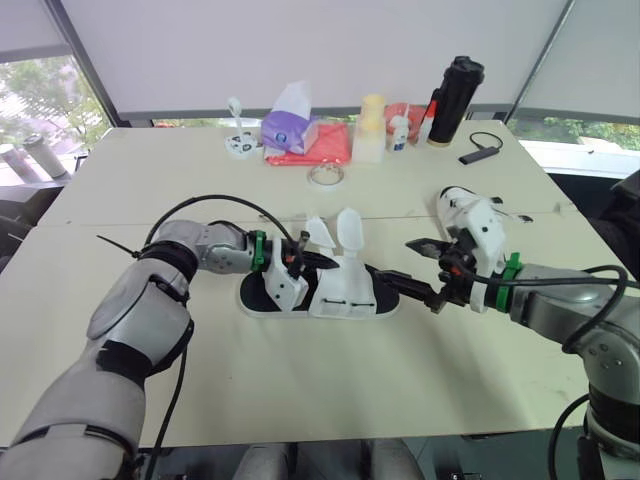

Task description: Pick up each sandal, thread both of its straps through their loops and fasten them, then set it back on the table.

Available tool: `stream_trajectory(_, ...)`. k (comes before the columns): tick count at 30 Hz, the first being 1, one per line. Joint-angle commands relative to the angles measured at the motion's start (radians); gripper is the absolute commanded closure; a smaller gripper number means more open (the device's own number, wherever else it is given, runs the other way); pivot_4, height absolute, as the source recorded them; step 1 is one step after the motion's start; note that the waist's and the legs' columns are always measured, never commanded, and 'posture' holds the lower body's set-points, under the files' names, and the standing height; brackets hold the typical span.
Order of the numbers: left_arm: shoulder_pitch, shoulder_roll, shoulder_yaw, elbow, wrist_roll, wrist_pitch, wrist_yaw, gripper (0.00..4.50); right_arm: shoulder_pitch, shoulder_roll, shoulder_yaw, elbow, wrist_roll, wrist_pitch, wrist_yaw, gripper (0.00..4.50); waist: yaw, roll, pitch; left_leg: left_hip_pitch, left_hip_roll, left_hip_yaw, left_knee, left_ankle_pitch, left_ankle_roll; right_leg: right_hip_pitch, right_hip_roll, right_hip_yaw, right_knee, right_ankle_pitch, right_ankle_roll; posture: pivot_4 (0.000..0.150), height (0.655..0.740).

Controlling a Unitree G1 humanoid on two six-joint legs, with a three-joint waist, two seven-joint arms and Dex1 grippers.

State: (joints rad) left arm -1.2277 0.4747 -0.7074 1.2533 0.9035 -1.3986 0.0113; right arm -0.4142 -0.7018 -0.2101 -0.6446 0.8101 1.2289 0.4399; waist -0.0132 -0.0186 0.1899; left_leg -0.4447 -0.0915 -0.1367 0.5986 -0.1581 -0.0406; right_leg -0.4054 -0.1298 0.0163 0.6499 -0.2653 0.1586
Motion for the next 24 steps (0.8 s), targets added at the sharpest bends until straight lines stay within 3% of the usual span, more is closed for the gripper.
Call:
stream_trajectory(1,-0.015,0.012,-0.014,-0.015,0.028,-0.001,0.059,4.45,-0.013,-0.008,-0.012,-0.026,0.015,-0.019,-0.001,0.00,0.000,0.000,0.000,0.000,0.000,0.000,0.000,0.000,0.000,0.000,0.000,0.000,0.000,0.000,0.000,0.150,0.7296)
stream_trajectory(9,-0.025,0.012,-0.049,-0.015,0.088,-0.008,0.152,4.45,-0.018,-0.012,-0.008,-0.024,0.014,-0.020,0.000,0.00,0.001,0.000,0.000,0.000,0.000,0.000,0.000,0.000,0.000,0.000,0.000,0.000,0.000,0.000,0.000,0.150,0.7296)
stream_trajectory(12,-0.026,0.013,-0.055,-0.015,0.099,-0.001,0.194,3.54,-0.020,-0.012,-0.004,-0.022,0.013,-0.020,0.001,0.00,0.000,0.000,0.000,0.000,0.000,0.000,0.000,0.000,0.000,0.000,0.000,0.000,0.000,0.000,0.000,0.150,0.7296)
stream_trajectory(19,-0.029,0.014,-0.071,0.008,0.104,0.000,0.186,0.06,-0.022,-0.012,0.000,-0.020,0.011,-0.021,0.001,0.00,0.001,0.000,0.000,0.000,0.000,0.000,0.000,0.000,0.000,0.000,0.000,0.000,0.001,0.000,0.000,0.150,0.7296)
stream_trajectory(24,-0.032,0.033,-0.063,0.024,0.078,-0.031,0.131,0.06,-0.015,-0.034,0.029,-0.011,-0.019,-0.043,0.015,0.00,0.000,0.000,0.000,0.001,0.000,0.000,0.001,0.000,0.000,0.001,0.000,0.000,0.001,0.000,0.000,0.150,0.7296)
